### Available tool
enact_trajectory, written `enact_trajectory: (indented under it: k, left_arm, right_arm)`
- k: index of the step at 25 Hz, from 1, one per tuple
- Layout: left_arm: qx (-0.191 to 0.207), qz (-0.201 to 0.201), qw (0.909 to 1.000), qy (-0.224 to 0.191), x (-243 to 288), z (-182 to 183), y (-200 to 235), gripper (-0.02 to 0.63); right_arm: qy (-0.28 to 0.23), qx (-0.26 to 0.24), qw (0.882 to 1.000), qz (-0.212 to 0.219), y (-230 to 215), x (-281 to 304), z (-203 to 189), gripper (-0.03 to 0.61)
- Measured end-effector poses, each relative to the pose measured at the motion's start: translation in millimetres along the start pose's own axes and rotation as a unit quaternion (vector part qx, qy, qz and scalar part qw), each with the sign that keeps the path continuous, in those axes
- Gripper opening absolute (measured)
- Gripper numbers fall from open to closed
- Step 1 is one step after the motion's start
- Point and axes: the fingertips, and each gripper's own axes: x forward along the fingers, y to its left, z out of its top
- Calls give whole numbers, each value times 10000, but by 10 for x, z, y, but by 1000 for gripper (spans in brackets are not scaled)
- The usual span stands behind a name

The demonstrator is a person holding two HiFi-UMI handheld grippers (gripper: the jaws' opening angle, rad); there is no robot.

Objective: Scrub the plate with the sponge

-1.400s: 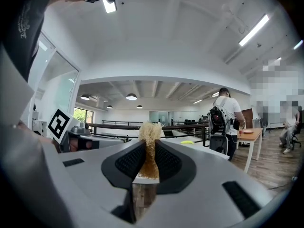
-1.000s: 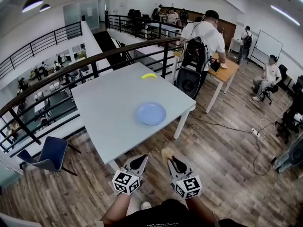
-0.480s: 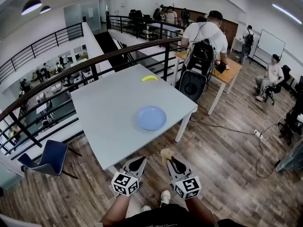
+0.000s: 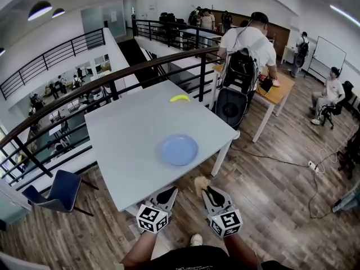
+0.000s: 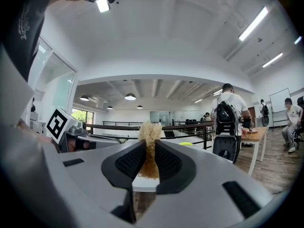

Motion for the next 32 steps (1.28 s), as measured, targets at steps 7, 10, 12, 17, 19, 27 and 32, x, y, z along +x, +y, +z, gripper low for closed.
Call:
enact_trajectory:
  k: [7, 10, 12, 17, 19, 27, 32]
  left_arm:
    - [120, 167, 9997, 88, 413, 52, 128, 14]
    - [212, 239, 9994, 152, 570, 104, 175, 14]
    - [183, 286, 9993, 161, 650, 164, 207, 14]
    - [63, 444, 9988, 178, 692, 252, 390, 14]
    - [6, 492, 9986, 180, 732, 248, 413, 14]
    - [-46, 539, 9981, 301, 953, 199, 487, 14]
    - [-102, 569, 9978, 318, 1094, 231, 737, 14]
  right_arm:
    - [40, 69, 9998, 171, -379, 279, -16, 67]
    - [58, 126, 9996, 261, -512, 413, 20, 67]
    - [65, 147, 9994, 303, -589, 486, 73, 67]
    - [57, 155, 9991, 397, -617, 685, 148, 67]
    - [61, 173, 9989, 437, -655, 724, 150, 67]
    - [243, 210, 9966, 762, -725, 940, 42, 67]
    - [411, 173, 9942, 983, -665, 1214, -4, 67]
